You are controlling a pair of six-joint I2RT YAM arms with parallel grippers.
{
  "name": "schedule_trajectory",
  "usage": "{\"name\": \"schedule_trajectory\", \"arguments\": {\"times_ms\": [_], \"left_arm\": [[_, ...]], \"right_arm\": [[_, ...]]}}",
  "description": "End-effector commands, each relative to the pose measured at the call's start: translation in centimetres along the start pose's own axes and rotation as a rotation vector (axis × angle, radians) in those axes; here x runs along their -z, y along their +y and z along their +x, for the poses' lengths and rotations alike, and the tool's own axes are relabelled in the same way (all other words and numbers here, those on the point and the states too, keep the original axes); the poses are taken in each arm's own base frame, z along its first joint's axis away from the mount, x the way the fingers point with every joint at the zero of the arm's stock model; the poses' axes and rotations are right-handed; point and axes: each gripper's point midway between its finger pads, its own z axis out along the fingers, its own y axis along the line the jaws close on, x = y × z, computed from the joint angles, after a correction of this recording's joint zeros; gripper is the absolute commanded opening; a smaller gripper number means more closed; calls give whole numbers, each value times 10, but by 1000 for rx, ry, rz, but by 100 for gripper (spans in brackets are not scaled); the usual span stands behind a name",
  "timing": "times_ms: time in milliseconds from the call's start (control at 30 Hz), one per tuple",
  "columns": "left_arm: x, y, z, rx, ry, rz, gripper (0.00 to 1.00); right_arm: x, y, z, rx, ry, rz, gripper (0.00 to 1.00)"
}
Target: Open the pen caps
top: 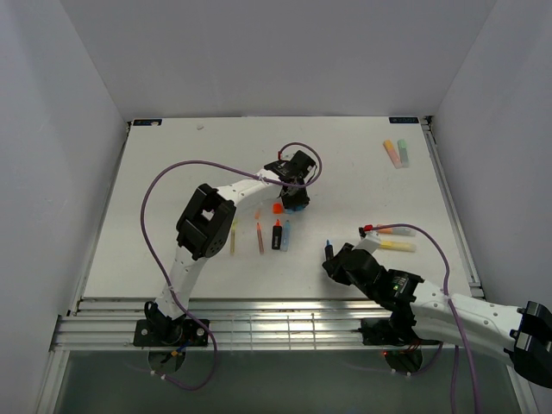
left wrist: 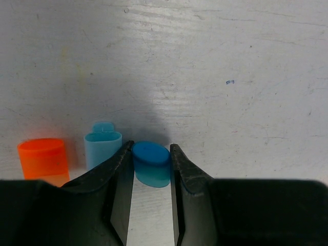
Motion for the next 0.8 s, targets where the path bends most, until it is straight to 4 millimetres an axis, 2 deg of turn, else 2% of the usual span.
{"name": "schedule_trajectory", "arguments": {"times_ms": [0, 33, 133, 233, 500, 667, 767], "left_arm": [[-1, 19, 29, -29, 90, -65, 21], [-1, 19, 29, -30, 89, -66, 30], [-3, 22, 29, -34, 85, -75, 39], [-5, 23, 31, -36, 93, -81, 43], [-13, 28, 41, -43, 123, -92, 50], [-13, 31, 40, -40, 115, -104, 52], [-8, 26, 34, -41, 100, -87, 52]], "right_arm": [[0, 11, -10, -9, -36, -33, 8], [0, 11, -10, -8, -37, -34, 8], [0, 10, -10, -7, -37, -34, 8], [0, 9, -9, -5, -35, -34, 8], [0, 9, -8, -7, -36, -36, 8], [-1, 6, -6, -5, -33, -35, 8], [-1, 7, -7, -6, -33, -34, 8]]}}
